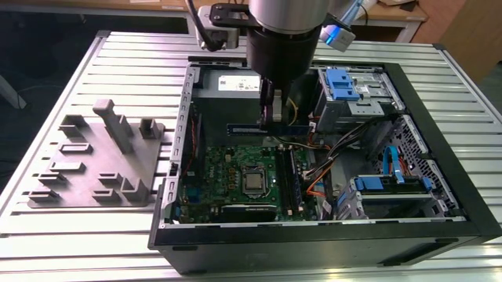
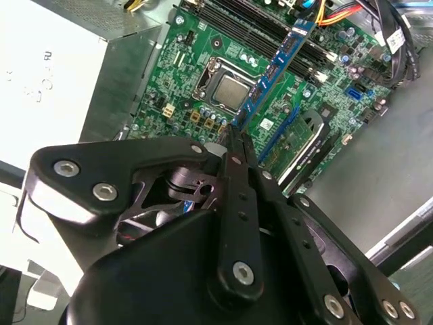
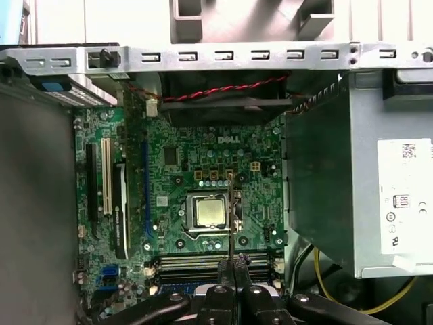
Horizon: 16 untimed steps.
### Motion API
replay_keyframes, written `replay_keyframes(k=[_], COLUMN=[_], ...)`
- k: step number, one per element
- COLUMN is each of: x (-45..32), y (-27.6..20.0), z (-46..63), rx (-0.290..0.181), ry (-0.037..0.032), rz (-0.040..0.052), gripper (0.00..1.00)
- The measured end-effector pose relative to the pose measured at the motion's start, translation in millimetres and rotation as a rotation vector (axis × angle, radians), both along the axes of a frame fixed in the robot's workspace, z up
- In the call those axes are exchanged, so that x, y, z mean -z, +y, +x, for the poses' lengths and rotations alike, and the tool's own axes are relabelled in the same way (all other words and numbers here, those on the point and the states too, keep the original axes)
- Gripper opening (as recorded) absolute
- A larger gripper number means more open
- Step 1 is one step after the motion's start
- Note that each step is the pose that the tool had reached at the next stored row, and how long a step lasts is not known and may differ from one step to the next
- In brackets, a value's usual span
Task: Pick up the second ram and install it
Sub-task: 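Pick up the second ram and move it above second insertion slot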
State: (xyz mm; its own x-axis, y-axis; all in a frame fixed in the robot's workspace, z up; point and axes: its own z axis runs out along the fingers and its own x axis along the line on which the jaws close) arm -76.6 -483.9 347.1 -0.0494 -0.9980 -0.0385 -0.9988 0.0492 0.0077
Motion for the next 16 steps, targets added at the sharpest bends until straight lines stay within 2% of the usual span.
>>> replay_keyframes(k=[5, 16], x=[4.1, 21.9], y=[0.0, 0.0], z=[6.3, 7.4], rx=[0.000, 0.000], ry=[0.0089, 0.0124], rz=[0.0001, -0.0001], gripper=[0.08, 0.08])
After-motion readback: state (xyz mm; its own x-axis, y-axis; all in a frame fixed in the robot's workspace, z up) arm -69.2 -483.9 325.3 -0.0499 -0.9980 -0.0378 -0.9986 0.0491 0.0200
